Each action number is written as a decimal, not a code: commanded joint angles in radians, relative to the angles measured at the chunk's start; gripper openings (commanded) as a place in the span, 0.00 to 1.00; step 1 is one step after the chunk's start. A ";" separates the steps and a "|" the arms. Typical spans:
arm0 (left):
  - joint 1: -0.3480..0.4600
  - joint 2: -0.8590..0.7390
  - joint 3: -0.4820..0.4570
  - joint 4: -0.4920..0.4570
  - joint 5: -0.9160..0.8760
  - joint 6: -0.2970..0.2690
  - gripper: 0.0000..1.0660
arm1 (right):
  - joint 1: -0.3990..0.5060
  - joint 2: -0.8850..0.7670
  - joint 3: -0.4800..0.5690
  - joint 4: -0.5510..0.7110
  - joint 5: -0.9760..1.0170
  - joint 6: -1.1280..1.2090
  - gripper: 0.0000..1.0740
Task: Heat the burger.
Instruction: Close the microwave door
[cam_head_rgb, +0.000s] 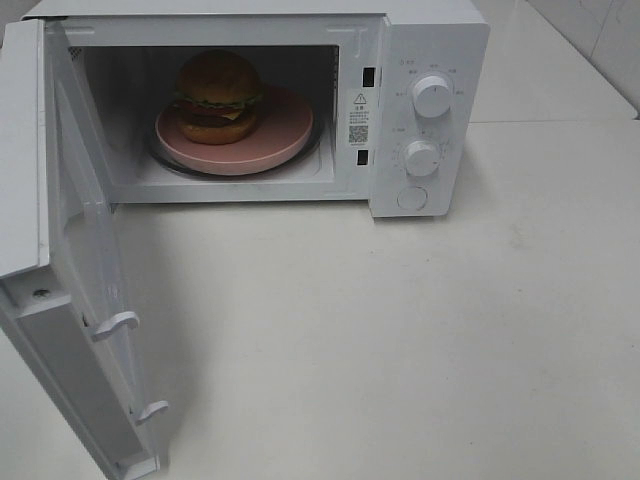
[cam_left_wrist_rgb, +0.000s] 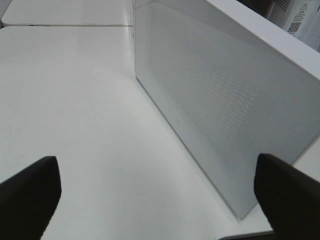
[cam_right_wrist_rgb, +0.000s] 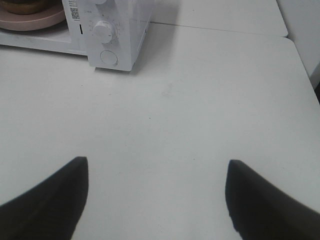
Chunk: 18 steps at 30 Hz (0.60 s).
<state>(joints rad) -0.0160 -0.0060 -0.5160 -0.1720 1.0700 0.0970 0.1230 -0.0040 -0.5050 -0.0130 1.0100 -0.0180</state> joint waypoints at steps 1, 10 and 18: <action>0.005 -0.017 -0.001 -0.005 0.001 -0.006 0.92 | -0.006 -0.027 0.003 -0.001 -0.015 -0.002 0.69; 0.005 -0.017 -0.001 -0.005 0.001 -0.006 0.92 | -0.006 -0.027 0.003 -0.001 -0.015 -0.002 0.69; 0.005 0.000 -0.003 0.006 -0.007 -0.033 0.92 | -0.006 -0.027 0.003 -0.001 -0.015 -0.002 0.69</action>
<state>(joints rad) -0.0160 -0.0060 -0.5160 -0.1670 1.0700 0.0750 0.1230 -0.0040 -0.5050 -0.0130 1.0100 -0.0180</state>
